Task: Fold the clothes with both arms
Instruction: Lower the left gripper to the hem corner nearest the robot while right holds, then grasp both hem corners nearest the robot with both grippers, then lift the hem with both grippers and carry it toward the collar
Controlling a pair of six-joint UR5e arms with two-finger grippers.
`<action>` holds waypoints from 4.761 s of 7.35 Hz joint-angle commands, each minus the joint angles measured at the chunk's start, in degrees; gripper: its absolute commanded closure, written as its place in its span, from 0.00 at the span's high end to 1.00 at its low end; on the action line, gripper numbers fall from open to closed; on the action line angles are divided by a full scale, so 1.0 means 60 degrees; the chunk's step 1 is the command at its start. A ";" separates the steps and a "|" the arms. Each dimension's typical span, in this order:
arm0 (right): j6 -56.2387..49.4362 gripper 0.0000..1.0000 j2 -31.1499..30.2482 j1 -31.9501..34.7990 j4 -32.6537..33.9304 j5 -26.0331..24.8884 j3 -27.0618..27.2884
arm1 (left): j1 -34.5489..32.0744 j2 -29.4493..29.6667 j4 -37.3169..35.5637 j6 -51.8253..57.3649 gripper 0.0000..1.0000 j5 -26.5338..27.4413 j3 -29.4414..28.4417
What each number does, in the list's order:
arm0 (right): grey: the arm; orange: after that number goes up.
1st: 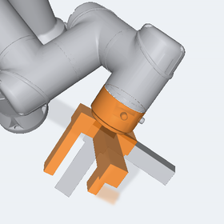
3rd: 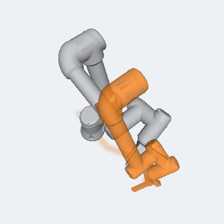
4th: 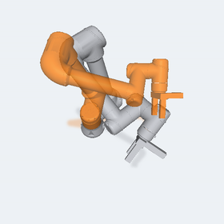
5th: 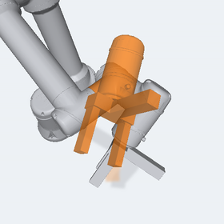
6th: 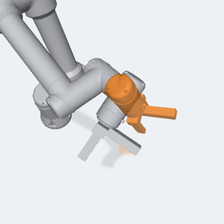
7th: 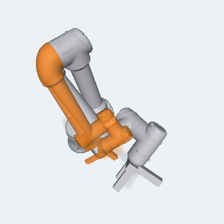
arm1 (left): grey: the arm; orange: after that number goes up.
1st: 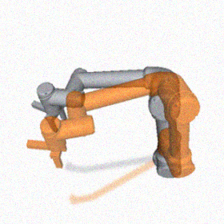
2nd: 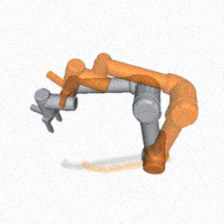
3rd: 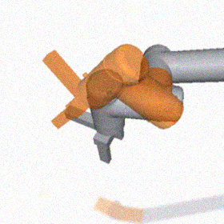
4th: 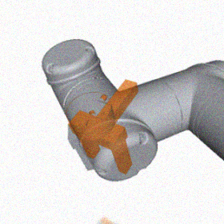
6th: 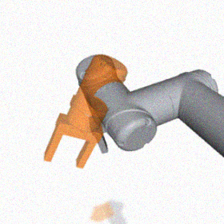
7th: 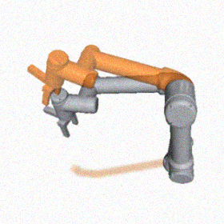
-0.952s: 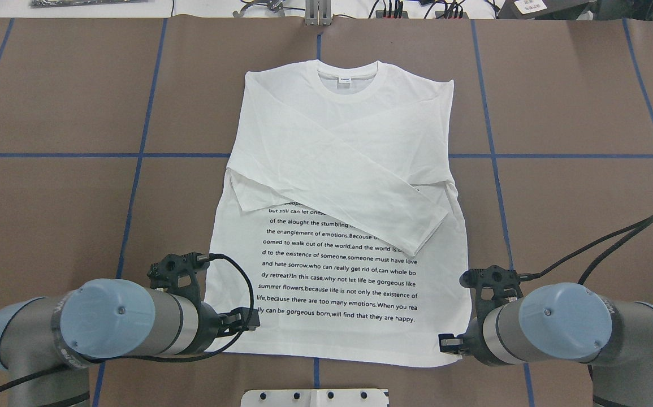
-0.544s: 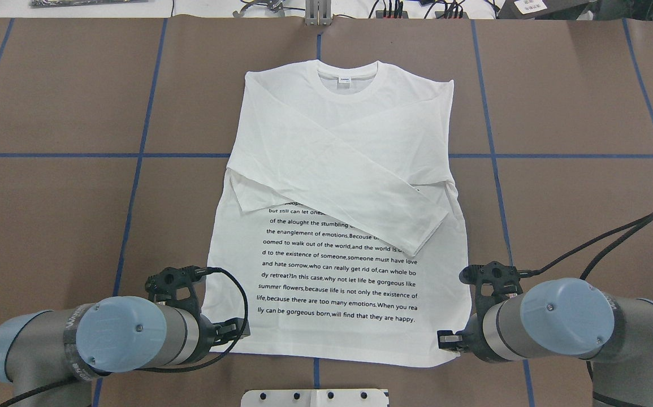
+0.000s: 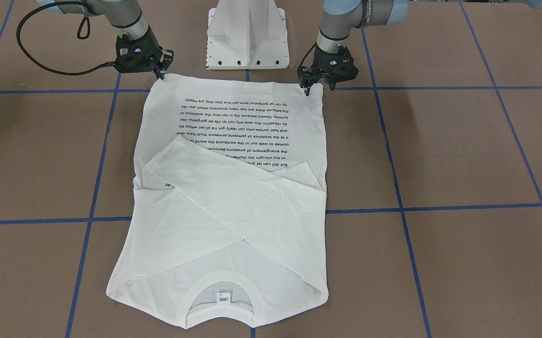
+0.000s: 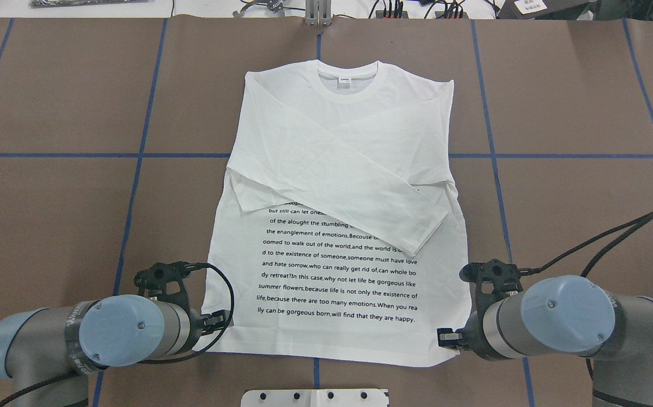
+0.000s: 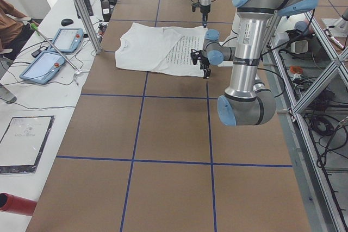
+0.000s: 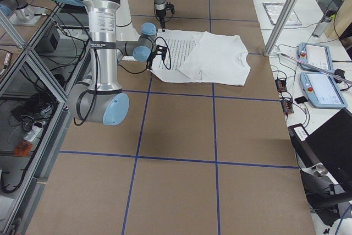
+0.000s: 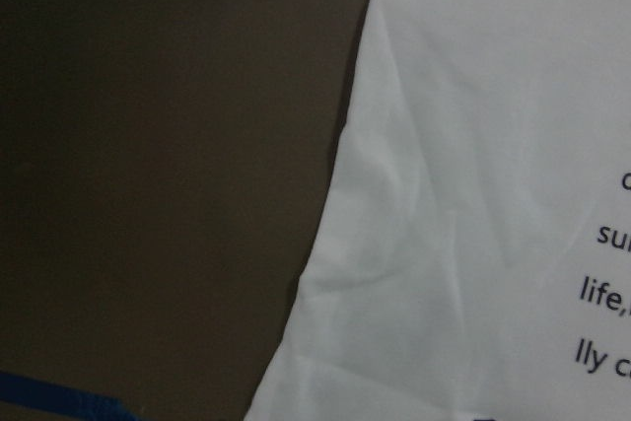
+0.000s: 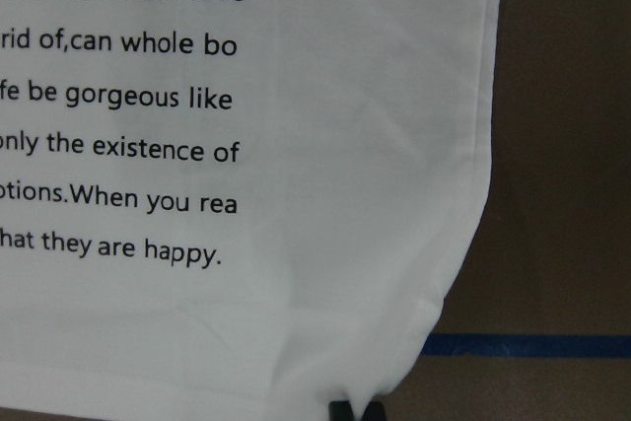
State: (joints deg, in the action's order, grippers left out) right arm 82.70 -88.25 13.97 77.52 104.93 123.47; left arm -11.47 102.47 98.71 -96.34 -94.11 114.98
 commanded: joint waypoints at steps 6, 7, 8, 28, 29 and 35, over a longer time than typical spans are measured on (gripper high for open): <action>0.0000 0.00 -0.0014 0.0073 0.0015 0.0001 0.0077 | 0.0168 -0.0087 -0.0001 -0.0101 0.72 -0.0003 0.0026; 0.0000 0.00 -0.0028 0.0073 0.0015 0.0001 0.0077 | 0.0212 -0.0072 -0.0001 -0.0130 0.70 -0.0018 -0.0003; 0.0000 0.00 -0.0014 0.0073 0.0015 0.0001 0.0077 | 0.0227 -0.0072 -0.0001 -0.0130 0.66 -0.0018 -0.0003; -0.0146 0.00 -0.0043 0.1215 -0.0335 0.3013 0.0940 | 0.0329 0.0001 -0.3160 -0.0159 0.00 -0.0996 0.3407; -0.0146 0.00 -0.0116 0.1230 -0.0525 0.3295 0.0956 | 0.0620 0.0016 -0.3949 -0.0160 0.00 -0.1086 0.3874; -0.0146 0.00 -0.0190 0.1391 -0.1186 0.5055 0.0957 | 0.1004 0.1202 -0.6330 -0.0467 0.00 -0.2889 0.4187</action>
State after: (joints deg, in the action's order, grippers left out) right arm 81.80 -89.41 21.83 71.63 134.81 129.74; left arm -5.69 109.29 61.29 -98.55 -111.17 140.49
